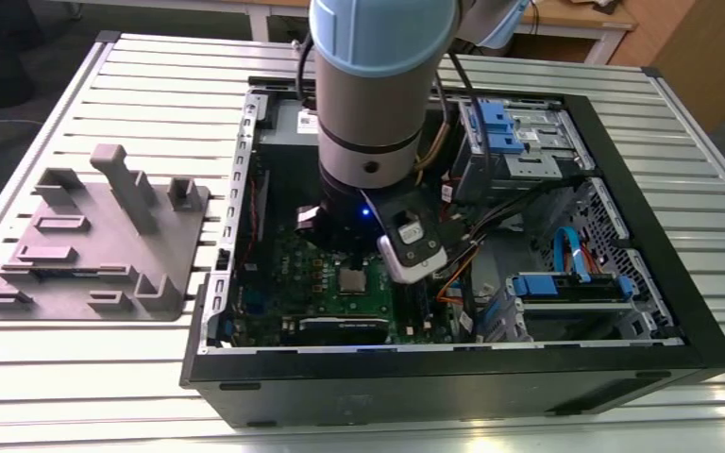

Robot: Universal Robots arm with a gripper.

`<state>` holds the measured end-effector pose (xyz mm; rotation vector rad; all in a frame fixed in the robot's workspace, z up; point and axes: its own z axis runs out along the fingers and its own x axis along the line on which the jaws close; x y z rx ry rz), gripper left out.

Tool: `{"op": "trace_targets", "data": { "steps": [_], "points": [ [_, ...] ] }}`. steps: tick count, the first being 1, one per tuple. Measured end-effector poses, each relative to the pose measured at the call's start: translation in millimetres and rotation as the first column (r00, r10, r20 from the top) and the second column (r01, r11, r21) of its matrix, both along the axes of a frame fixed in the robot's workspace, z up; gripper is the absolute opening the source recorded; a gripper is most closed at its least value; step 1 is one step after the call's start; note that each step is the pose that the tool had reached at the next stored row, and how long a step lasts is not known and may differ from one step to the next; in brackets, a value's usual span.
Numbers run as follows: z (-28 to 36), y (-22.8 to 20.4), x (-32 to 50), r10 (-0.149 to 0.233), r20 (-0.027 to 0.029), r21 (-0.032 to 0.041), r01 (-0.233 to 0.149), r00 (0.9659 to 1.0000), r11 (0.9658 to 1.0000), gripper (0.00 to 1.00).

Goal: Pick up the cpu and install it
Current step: 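Close the cpu cover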

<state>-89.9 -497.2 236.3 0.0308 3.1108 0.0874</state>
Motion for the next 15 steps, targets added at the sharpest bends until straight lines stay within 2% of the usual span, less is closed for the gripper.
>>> {"op": "trace_targets", "data": {
  "steps": [12, 15],
  "points": [
    [-1.6, 3.0, 17.9, 0.0, 0.0, 0.0, 0.0, 1.0, 1.0, 0.11],
    [-1.8, 3.2, 18.3, 0.0, 0.0001, 0.0001, 0.0, 1.0, 1.0, 0.11]
  ]
}}
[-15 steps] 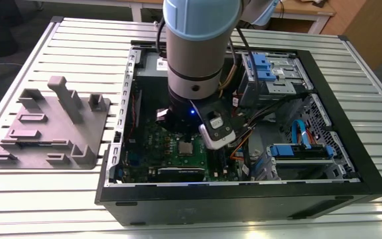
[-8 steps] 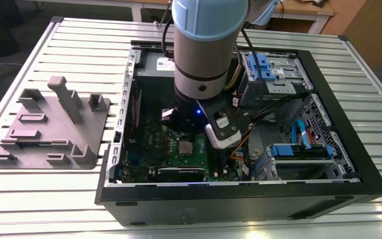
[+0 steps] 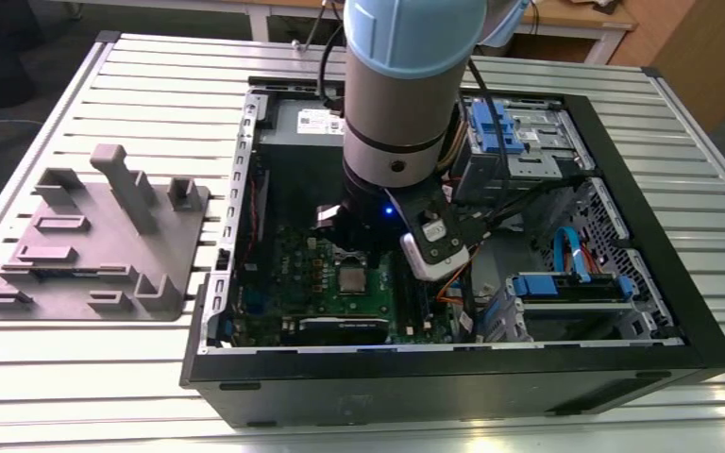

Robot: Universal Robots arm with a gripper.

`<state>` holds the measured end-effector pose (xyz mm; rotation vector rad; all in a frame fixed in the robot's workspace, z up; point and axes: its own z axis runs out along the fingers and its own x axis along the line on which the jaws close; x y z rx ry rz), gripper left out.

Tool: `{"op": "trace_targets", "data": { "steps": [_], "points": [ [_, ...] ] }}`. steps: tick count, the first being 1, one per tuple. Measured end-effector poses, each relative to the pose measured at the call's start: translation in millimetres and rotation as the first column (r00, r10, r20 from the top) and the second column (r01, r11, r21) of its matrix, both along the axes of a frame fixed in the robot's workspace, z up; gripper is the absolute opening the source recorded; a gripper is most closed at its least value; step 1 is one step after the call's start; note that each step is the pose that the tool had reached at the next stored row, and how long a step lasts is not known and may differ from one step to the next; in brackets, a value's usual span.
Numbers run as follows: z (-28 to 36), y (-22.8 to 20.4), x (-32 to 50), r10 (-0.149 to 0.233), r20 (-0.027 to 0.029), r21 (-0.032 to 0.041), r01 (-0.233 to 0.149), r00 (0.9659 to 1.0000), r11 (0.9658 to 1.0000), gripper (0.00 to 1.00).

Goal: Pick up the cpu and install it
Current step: 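Close the cpu cover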

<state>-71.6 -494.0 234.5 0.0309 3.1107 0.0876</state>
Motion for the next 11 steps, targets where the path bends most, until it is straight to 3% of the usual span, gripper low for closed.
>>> {"op": "trace_targets", "data": {
  "steps": [11],
  "points": [
    [-0.1, 0.5, 0.1, 0.002, -0.0001, -0.0002, -0.002, 1.0, 1.0, 0.11]
  ]
}}
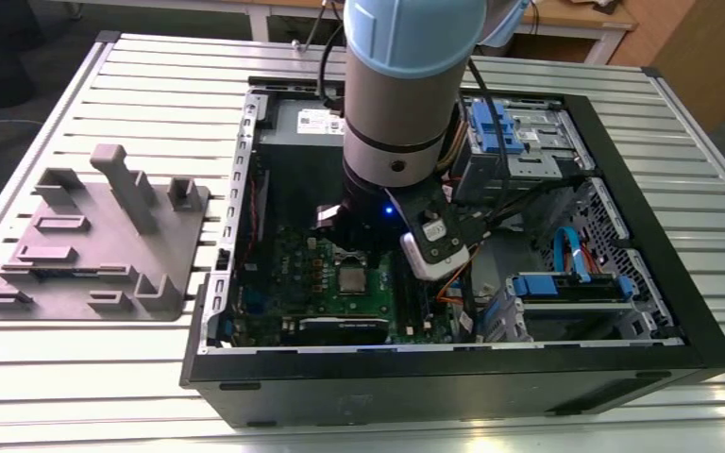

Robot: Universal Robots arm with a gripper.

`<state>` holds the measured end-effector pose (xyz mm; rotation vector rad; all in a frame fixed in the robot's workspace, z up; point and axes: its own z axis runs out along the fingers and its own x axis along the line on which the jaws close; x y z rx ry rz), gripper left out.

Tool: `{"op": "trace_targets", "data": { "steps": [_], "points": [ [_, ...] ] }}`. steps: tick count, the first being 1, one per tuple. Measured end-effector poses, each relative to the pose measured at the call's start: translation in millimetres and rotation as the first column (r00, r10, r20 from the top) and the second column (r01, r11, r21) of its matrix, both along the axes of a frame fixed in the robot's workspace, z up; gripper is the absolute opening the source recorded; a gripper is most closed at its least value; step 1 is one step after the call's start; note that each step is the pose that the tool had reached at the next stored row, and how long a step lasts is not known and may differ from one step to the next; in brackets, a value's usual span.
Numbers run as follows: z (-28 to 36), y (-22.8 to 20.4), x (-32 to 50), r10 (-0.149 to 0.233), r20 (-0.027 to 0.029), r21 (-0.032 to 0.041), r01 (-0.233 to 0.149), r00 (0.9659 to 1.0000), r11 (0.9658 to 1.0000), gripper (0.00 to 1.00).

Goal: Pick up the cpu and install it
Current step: 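Close the cpu cover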

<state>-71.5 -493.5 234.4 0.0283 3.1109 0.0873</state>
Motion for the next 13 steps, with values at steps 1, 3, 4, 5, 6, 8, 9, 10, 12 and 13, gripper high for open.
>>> {"op": "trace_targets", "data": {
  "steps": [1, 3, 4, 5, 6, 8, 9, 10, 12, 13],
  "points": [
    [0.0, 0.0, 0.0, 0.002, 0.0, -0.0001, -0.002, 1.0, 1.0, 0.11],
    [-0.2, 0.0, 0.0, 0.011, 0.0, -0.0001, -0.011, 0.9999, 0.9999, 0.11],
    [-0.4, 0.0, 0.0, 0.016, 0.0001, 0.0001, -0.016, 0.9999, 0.9999, 0.11],
    [-0.4, 0.0, 0.1, 0.022, 0.0, 0.0, -0.022, 0.9998, 0.9998, 0.11],
    [-0.4, 0.0, 0.2, 0.029, 0.0, 0.0, -0.029, 0.9996, 0.9996, 0.11],
    [-0.5, 0.0, 0.4, 0.047, 0.0001, 0.0, -0.047, 0.9989, 0.9989, 0.11],
    [-0.5, 0.0, 0.5, 0.057, 0.0001, 0.0001, -0.057, 0.9984, 0.9984, 0.11],
    [-0.5, 0.0, 0.6, 0.066, 0.0001, 0.0002, -0.066, 0.9978, 0.9978, 0.11],
    [-0.6, 0.0, 0.8, 0.09, 0.0001, 0.0004, -0.09, 0.996, 0.996, 0.11],
    [-0.6, 0.0, 0.9, 0.102, 0.0002, 0.0005, -0.102, 0.9947, 0.9947, 0.11]
  ]
}}
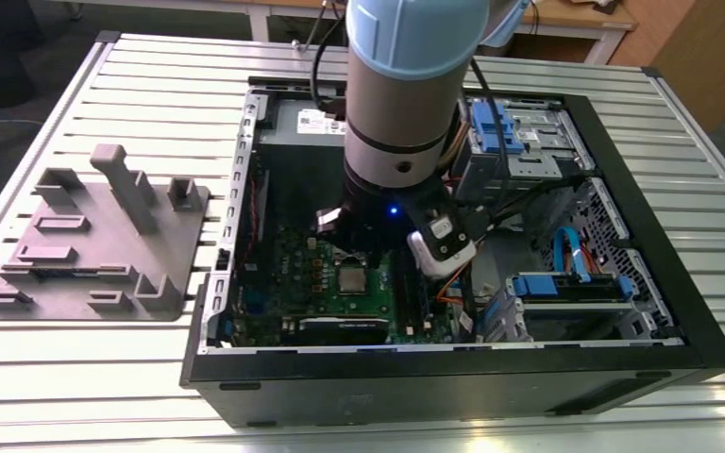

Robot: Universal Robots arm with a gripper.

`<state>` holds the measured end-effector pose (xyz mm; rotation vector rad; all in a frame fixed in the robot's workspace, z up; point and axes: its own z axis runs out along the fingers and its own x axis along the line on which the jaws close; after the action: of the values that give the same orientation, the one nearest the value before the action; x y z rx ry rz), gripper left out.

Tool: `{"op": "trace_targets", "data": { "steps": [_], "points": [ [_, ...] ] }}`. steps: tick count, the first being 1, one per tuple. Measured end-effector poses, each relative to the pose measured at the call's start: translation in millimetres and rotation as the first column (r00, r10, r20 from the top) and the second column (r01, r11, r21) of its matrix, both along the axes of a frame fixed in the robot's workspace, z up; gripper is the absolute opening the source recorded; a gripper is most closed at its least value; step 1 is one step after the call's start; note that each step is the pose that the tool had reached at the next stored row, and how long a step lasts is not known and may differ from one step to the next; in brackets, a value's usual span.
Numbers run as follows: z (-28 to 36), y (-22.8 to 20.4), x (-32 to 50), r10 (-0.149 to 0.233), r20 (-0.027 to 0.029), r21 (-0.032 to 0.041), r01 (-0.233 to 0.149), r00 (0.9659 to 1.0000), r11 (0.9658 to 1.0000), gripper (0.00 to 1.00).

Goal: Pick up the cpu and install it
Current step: 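Close the cpu cover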

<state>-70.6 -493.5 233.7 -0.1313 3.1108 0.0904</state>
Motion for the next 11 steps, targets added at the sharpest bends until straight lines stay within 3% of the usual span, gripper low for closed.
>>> {"op": "trace_targets", "data": {
  "steps": [3, 7, 11],
  "points": [
    [-0.1, 0.0, 0.2, 0.042, 0.0002, 0.0004, -0.042, 0.9991, 0.9991, 0.11],
    [-0.2, 0.0, 0.2, 0.097, 0.0005, 0.0004, -0.097, 0.9953, 0.9953, 0.11],
    [-0.2, 0.0, 0.2, 0.107, 0.0005, 0.0004, -0.107, 0.9943, 0.9943, 0.11]
  ]
}}
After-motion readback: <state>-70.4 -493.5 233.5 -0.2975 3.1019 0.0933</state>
